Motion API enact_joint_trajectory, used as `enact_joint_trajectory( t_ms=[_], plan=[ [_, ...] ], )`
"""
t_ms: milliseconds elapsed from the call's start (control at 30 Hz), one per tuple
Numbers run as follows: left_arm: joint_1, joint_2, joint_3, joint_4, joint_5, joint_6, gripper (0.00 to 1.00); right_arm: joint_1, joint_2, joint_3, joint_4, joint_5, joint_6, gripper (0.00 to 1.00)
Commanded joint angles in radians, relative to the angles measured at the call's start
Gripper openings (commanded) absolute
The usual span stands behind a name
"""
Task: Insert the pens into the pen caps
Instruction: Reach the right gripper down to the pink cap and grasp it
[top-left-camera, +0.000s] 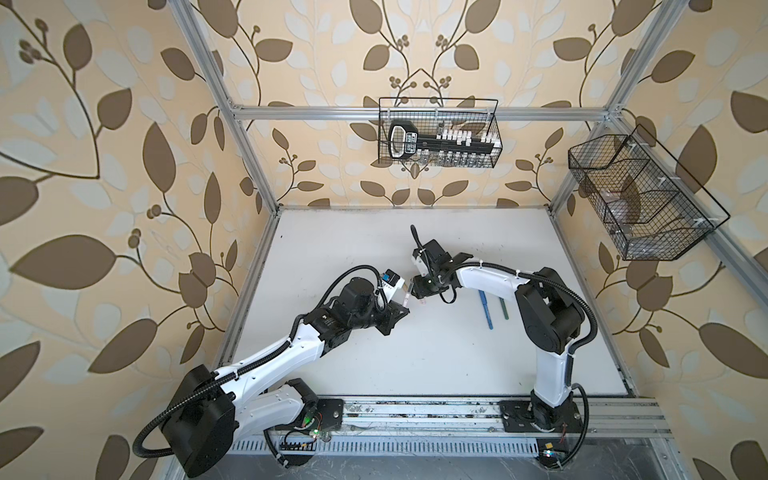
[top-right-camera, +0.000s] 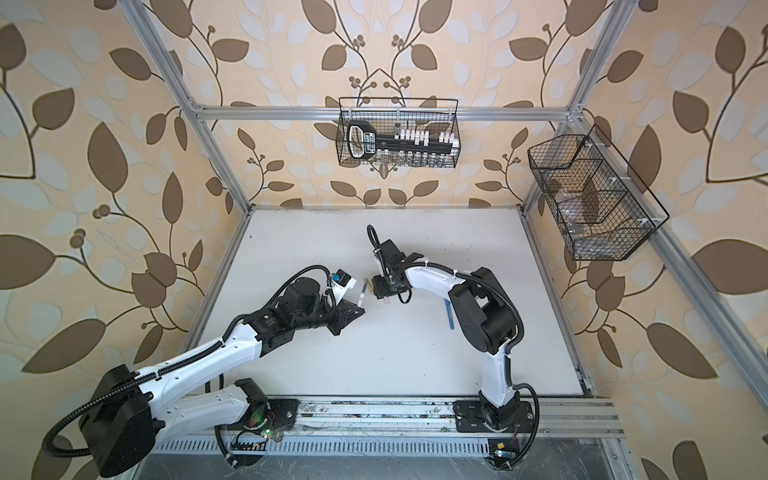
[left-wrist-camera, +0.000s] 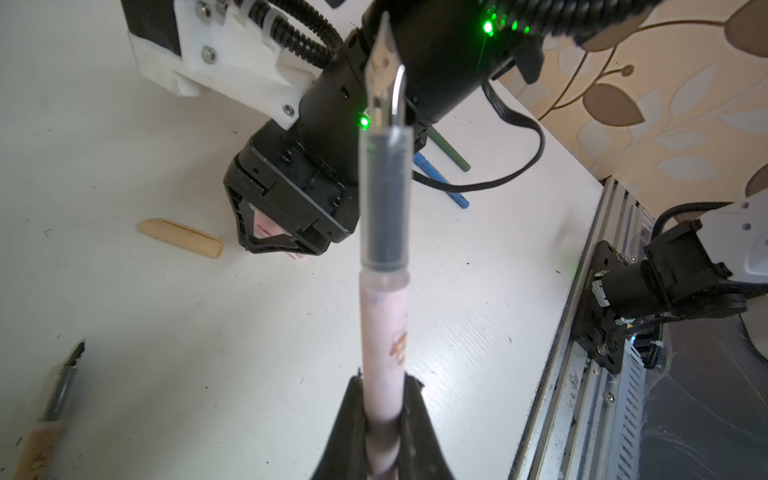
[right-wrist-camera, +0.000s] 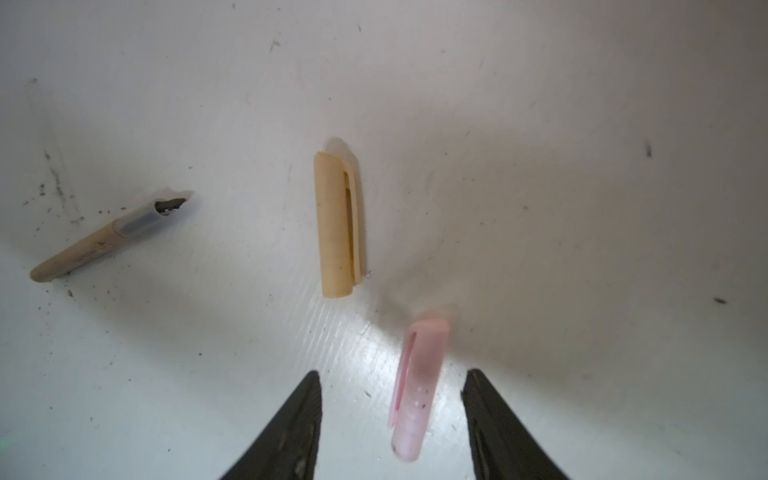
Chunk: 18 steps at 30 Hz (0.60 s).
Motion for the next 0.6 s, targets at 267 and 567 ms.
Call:
enact_joint_trajectory(
  t_ms=[267, 567],
  plan=[
    [-0.003, -0.010, 0.004, 0.035, 0.012, 0.016, 0.05, 0.020, 0.106, 0.122, -0.181, 0.056, -0.080, 0.50],
    [-0.002, -0.011, 0.003, 0.034, 0.015, 0.014, 0.05, 0.037, 0.169, 0.182, -0.221, 0.091, -0.083, 0.45]
  ],
)
